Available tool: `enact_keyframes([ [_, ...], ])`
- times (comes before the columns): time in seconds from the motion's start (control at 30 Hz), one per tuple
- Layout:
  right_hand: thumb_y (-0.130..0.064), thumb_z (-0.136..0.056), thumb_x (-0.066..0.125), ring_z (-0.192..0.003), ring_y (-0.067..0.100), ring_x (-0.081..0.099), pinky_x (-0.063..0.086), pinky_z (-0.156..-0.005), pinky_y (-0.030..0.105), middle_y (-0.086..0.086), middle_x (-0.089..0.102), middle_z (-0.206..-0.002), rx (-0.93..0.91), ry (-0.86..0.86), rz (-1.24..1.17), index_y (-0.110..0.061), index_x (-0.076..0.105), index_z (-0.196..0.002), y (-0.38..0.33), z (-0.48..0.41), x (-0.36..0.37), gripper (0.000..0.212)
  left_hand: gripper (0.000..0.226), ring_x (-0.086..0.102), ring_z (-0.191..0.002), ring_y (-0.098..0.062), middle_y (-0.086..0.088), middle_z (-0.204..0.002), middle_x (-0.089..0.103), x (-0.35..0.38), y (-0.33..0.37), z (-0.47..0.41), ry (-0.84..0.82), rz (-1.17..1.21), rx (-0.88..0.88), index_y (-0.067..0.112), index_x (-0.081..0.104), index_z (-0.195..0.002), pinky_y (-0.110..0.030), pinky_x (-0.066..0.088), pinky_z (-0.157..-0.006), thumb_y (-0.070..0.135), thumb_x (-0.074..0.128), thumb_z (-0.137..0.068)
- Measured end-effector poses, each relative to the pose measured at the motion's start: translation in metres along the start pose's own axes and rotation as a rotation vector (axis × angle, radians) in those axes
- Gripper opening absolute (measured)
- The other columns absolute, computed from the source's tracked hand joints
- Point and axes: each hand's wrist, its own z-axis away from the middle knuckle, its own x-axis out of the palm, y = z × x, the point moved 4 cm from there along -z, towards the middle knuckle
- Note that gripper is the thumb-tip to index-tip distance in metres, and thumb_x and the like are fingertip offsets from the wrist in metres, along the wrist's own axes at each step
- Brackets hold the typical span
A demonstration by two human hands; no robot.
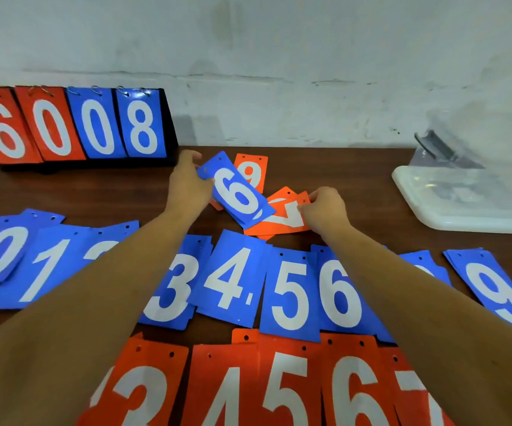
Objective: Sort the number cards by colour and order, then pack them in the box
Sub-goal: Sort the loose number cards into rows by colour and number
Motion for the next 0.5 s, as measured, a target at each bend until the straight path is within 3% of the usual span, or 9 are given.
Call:
enact_keyframes([
  [0.1,-0.021,-0.093,0.061,-0.094,0.017,0.059,0.051,-0.073,0.029,-0.002,0.061,-0.095,-0.002,0.072,-0.263,-0.014,0.062,-0.101,0.000,0.009,-0.015,0.011,0.027,0.063,-0.092,-0.015,-0.002,-0.106,0.066,-0.015,0.002,-0.002,0.077,0.262,-0.130,0.009,0.058,-0.112,-0.019,0.047,-0.066,0.013,0.068,-0.088],
  [0.23,-0.018,-0.092,0.062,-0.083,0.013,0.064,0.051,-0.065,0.023,-0.003,0.066,-0.087,-0.077,0.178,-0.564,-0.018,0.062,-0.095,-0.006,0.028,-0.043,0.003,0.008,0.071,-0.086,-0.020,-0.003,-0.091,0.074,-0.028,0.015,0.008,0.006,0.524,-0.162,0.014,0.069,-0.091,-0.033,0.058,-0.073,0.020,0.066,-0.091],
  [0.3,-0.016,-0.091,0.065,-0.076,0.008,0.065,0.053,-0.066,0.023,-0.004,0.069,-0.084,-0.147,0.236,-0.703,-0.021,0.064,-0.094,-0.010,0.039,-0.061,0.006,0.012,0.073,-0.085,-0.022,-0.003,-0.091,0.076,-0.034,0.025,0.017,-0.036,0.599,-0.178,0.016,0.069,-0.090,-0.038,0.060,-0.074,0.028,0.066,-0.091],
  [0.4,-0.014,-0.090,0.066,-0.075,0.002,0.064,0.053,-0.072,0.020,-0.009,0.070,-0.083,-0.233,0.276,-0.843,-0.024,0.067,-0.095,-0.020,0.054,-0.088,0.011,0.019,0.073,-0.086,-0.021,-0.001,-0.094,0.075,-0.042,0.039,0.032,-0.103,0.583,-0.168,0.016,0.065,-0.095,-0.039,0.060,-0.073,0.035,0.063,-0.093],
  [0.5,-0.009,-0.092,0.062,-0.075,0.001,0.063,0.051,-0.071,0.018,-0.009,0.069,-0.086,-0.303,0.184,-0.758,-0.017,0.070,-0.103,-0.033,0.069,-0.106,0.016,0.019,0.072,-0.083,-0.018,-0.001,-0.093,0.074,-0.052,0.054,0.051,-0.154,0.471,-0.112,0.019,0.064,-0.090,-0.034,0.058,-0.070,0.037,0.061,-0.094],
])
